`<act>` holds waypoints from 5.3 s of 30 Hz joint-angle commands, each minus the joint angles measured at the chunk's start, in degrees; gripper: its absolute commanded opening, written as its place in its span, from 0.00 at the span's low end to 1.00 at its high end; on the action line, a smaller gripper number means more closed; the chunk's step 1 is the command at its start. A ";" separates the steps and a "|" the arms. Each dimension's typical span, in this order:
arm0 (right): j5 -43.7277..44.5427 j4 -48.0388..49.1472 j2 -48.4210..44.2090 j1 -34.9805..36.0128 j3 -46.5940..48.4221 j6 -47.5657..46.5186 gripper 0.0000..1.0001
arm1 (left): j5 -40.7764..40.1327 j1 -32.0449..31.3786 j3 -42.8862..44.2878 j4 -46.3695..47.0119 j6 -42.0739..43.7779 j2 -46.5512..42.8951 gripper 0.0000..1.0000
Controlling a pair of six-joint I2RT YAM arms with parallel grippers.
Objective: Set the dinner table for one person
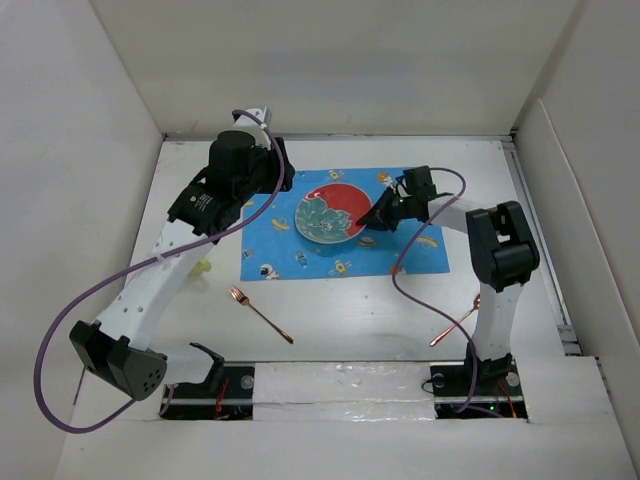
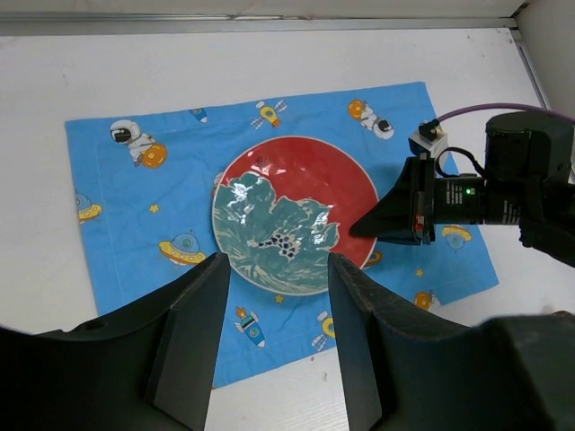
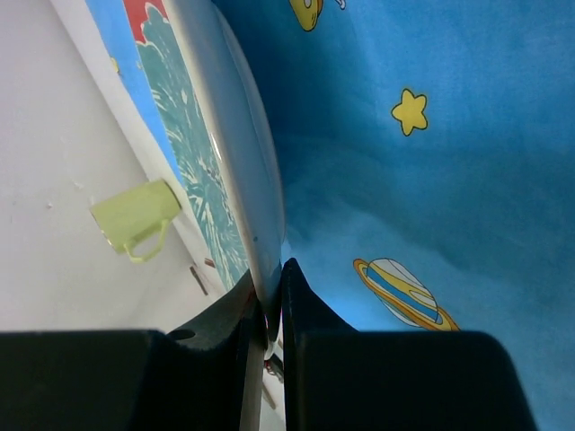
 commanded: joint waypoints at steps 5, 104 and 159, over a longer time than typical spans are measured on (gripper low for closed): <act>4.21 -5.84 -5.69 1.01 4.02 -6.41 0.50 | -1.43 0.01 1.16 0.64 0.83 -0.48 0.45; 45.88 -2.25 -8.97 -5.05 21.17 -35.08 0.00 | -3.11 -1.04 -10.43 8.54 -8.05 -14.45 0.38; 44.40 -2.78 -37.43 18.30 -7.64 -22.07 0.00 | -9.52 -0.51 -3.66 -1.11 -6.19 -14.89 0.42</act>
